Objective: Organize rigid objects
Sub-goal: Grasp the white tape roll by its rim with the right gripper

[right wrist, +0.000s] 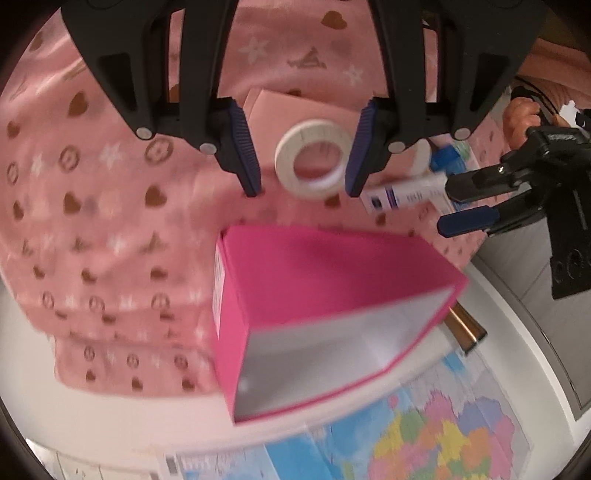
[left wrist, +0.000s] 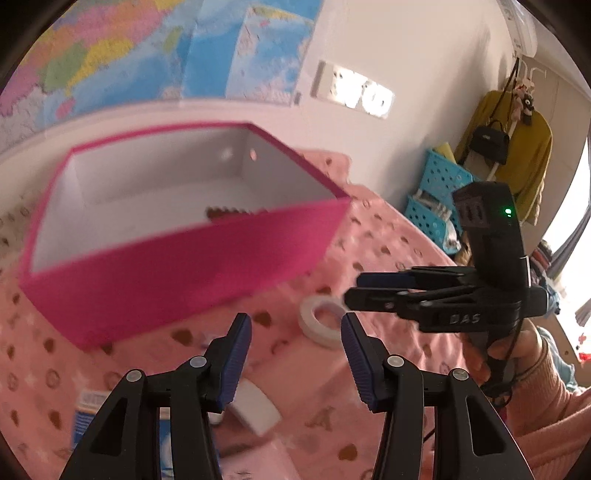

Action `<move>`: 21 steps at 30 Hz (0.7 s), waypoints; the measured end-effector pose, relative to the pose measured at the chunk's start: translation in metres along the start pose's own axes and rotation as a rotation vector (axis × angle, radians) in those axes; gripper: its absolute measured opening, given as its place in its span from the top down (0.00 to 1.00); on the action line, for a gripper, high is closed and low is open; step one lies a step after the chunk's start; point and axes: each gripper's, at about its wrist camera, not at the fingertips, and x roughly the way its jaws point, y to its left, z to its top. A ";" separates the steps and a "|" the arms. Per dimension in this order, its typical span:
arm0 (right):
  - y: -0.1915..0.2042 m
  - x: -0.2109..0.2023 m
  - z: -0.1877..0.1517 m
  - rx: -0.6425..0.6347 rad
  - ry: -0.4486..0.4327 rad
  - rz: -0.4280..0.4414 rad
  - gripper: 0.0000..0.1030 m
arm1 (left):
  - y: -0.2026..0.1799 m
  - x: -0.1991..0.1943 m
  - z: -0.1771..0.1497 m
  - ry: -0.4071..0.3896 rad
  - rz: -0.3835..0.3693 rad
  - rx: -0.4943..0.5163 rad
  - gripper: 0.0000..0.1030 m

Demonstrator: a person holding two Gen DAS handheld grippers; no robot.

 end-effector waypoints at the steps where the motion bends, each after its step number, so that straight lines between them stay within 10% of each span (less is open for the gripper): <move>1: 0.000 0.004 -0.004 0.003 0.016 -0.004 0.51 | -0.002 0.004 -0.002 0.011 0.001 0.002 0.50; 21: 0.003 0.026 -0.010 -0.014 0.059 -0.051 0.65 | -0.012 0.046 -0.009 0.120 -0.063 -0.037 0.61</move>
